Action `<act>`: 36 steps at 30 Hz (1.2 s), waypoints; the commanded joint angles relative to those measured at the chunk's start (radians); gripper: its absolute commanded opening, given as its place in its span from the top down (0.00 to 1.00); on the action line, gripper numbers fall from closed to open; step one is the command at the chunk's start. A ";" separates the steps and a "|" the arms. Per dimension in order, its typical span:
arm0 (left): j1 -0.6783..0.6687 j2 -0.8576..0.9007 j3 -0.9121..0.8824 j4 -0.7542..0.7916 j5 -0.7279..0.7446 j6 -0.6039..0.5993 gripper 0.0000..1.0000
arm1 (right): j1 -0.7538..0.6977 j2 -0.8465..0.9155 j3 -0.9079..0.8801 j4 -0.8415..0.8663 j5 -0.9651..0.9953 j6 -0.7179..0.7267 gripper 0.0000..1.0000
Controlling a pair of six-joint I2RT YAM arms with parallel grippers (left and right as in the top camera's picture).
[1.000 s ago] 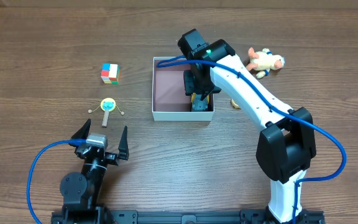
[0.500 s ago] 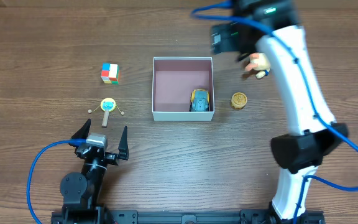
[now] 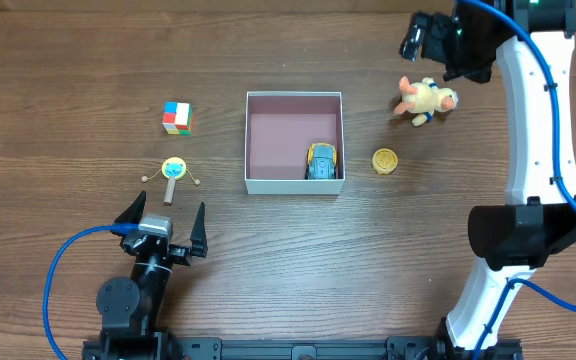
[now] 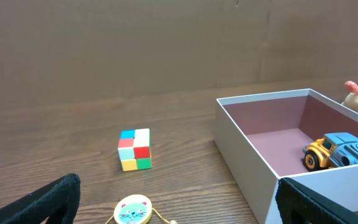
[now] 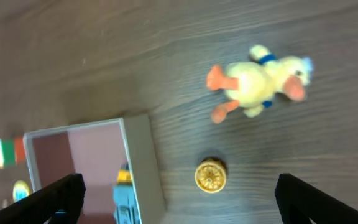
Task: Pack container
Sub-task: 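Move the right gripper to the plush duck and grasp it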
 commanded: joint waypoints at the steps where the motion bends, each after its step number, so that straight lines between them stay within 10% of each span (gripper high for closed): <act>1: 0.006 -0.003 -0.003 0.001 0.001 0.015 0.00 | 0.001 0.057 -0.003 0.013 0.123 0.211 0.00; 36: 0.006 -0.003 -0.003 0.001 0.001 0.015 0.00 | -0.019 0.440 -0.003 0.127 0.275 -0.004 0.00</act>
